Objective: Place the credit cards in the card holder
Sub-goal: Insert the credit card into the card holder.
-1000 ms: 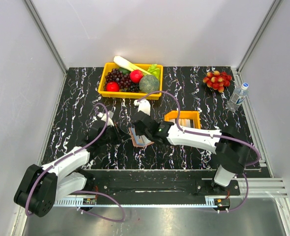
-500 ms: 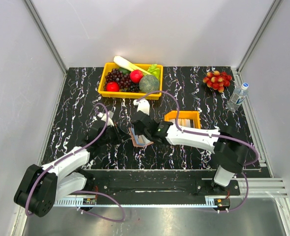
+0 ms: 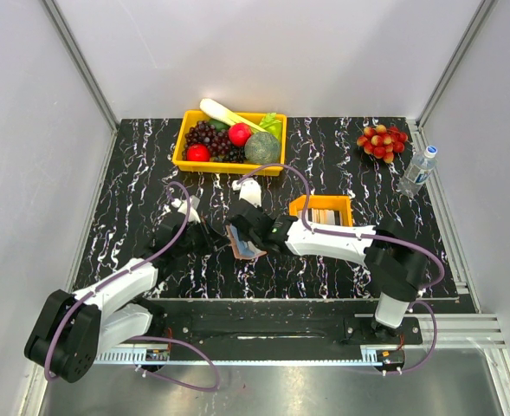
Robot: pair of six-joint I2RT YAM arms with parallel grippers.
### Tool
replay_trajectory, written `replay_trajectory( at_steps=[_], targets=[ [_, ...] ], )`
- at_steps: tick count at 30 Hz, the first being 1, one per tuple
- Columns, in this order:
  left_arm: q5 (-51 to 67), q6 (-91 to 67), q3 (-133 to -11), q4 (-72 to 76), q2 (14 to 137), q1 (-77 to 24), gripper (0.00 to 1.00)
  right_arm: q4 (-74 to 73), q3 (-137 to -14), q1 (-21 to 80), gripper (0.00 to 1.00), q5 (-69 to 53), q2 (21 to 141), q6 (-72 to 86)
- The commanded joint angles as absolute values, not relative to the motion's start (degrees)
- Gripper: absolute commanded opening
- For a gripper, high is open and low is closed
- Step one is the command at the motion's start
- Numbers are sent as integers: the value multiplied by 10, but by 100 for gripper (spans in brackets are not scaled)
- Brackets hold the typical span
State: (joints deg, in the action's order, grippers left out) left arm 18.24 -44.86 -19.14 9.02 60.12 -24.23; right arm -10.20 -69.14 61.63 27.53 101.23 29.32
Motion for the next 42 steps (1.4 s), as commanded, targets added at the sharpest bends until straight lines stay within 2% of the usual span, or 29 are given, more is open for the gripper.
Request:
replay_trajectory(
  at_steps=[1,11,18,28,34,42],
  targets=[
    [171,-437,-187,87,588,-241,0,-106,-715,622,0,332,997,265],
    [92,-389,-183,6,582,-240,0,-135,-688,598,0,308,992,293],
    [73,-338,-221,-12,643,-240,0,-134,-645,537,0,202,969,324],
    [82,-329,-257,-3,723,-240,0,32,-562,482,0,-45,931,364],
    [76,-328,-265,-3,734,-240,0,75,-543,475,0,-83,950,388],
    [69,-331,-269,-13,735,-240,0,143,-483,416,0,-142,969,392]
  ],
)
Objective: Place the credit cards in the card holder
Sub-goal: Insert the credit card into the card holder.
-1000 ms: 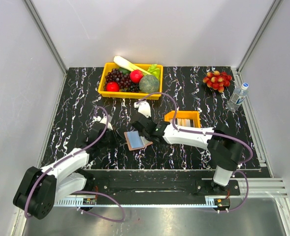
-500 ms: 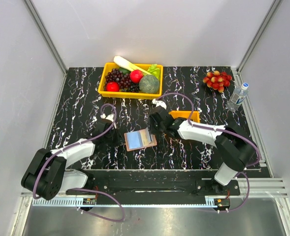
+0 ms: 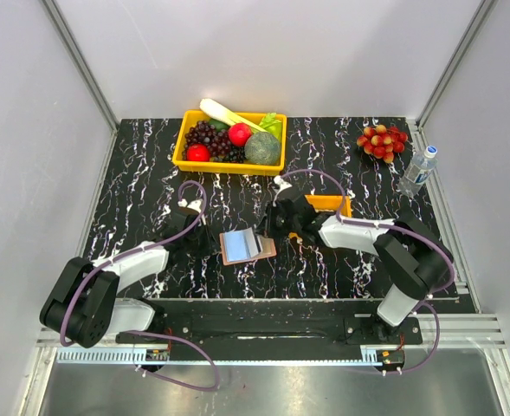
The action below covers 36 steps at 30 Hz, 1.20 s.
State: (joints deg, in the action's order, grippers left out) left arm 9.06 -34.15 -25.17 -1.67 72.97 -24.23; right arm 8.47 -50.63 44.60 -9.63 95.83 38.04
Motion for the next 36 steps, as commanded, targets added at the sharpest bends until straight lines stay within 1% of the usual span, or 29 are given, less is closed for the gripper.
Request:
replay_trajectory(
  at_steps=[1,11,17,26,36],
  targets=[
    [69,-334,-268,-12,732,-240,0,148,-482,410,0,-153,970,395],
    [79,-341,-263,-3,730,-240,0,227,-461,406,0,-194,1005,437],
    [82,-345,-258,-3,727,-240,0,238,-451,406,0,-179,1019,451],
    [84,-345,-255,-3,726,-240,0,207,-447,406,0,-108,1029,433],
    [91,-346,-256,10,728,-240,0,218,-448,406,0,-120,1055,445]
  ],
)
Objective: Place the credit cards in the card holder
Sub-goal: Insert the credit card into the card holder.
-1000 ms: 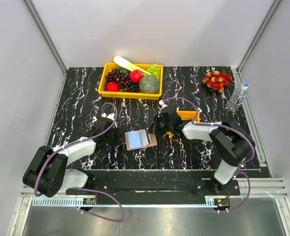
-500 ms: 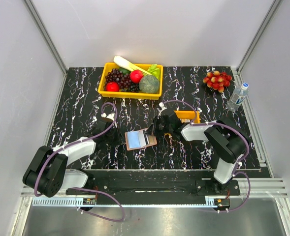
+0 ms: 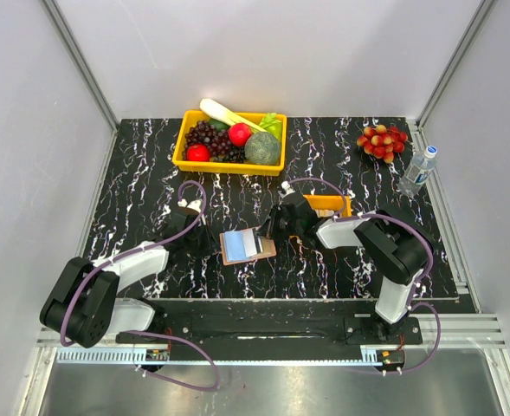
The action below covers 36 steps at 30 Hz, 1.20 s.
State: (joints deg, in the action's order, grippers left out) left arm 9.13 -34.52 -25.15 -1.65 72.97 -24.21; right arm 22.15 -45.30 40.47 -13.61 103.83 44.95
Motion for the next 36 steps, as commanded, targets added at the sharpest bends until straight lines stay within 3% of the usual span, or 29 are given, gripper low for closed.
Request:
replay_trajectory(
  at_steps=[1,31,36],
  targets=[
    [92,-346,-256,12,730,-240,0,219,-448,406,0,-124,1056,444],
    [105,-355,-261,22,744,-240,0,234,-475,474,0,-141,1086,488],
    [104,-357,-258,22,738,-240,0,232,-475,475,13,-143,1088,508]
  ],
)
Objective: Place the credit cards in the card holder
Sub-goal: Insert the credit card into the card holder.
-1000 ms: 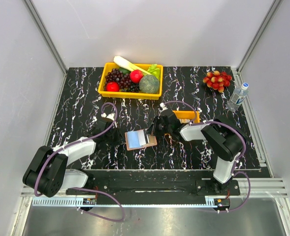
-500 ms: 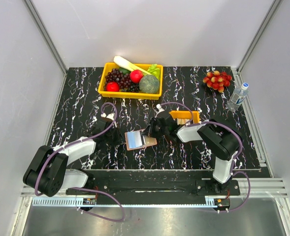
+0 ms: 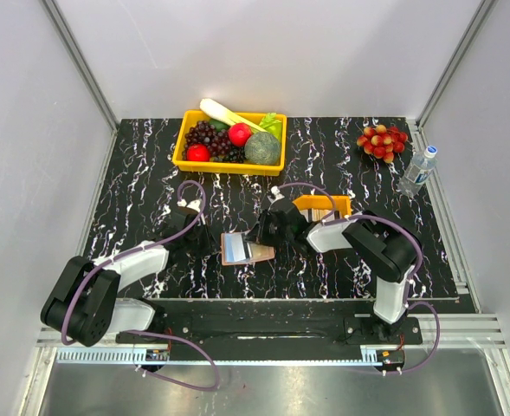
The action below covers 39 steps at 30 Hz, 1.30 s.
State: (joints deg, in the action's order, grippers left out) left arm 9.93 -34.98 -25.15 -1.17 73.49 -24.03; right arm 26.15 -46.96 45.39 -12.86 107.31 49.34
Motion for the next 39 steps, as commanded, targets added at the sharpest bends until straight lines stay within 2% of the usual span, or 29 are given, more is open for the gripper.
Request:
replay_trajectory(
  at_steps=[1,6,11,17,29,39],
  targets=[
    [105,-358,-258,21,738,-240,0,227,-474,475,16,-139,1083,507],
    [103,-362,-253,19,732,-239,0,186,-472,475,32,-110,1040,497],
    [101,-366,-243,22,724,-240,0,166,-474,475,41,-112,1013,495],
    [106,-370,-236,33,721,-240,0,172,-497,478,42,-163,1041,497],
    [112,-374,-228,39,708,-240,0,164,-544,496,41,-176,1072,493],
    [83,-377,-223,3,655,-240,0,77,-546,484,43,-84,1014,439]
  ],
)
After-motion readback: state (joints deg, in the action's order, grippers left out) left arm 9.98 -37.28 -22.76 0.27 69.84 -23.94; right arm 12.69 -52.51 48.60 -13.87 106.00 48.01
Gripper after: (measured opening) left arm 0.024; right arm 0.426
